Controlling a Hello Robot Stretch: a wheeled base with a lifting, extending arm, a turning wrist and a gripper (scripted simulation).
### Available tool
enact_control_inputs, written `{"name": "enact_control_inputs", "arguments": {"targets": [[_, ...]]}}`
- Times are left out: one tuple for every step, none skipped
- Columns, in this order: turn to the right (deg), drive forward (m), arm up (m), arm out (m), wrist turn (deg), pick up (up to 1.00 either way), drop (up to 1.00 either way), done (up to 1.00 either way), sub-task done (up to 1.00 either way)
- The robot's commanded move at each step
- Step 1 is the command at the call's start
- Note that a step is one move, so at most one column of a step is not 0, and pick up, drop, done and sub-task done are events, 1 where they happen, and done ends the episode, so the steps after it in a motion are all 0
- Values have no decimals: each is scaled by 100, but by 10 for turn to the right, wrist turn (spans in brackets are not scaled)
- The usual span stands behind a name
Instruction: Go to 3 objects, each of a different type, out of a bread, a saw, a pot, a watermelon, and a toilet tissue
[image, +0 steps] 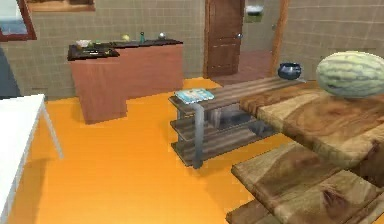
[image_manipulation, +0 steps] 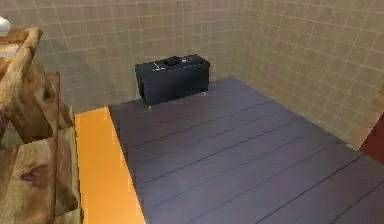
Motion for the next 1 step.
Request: {"name": "enact_control_inputs", "arguments": {"targets": [[0, 95, 0, 0, 0, 0, 0, 0, 0]]}}
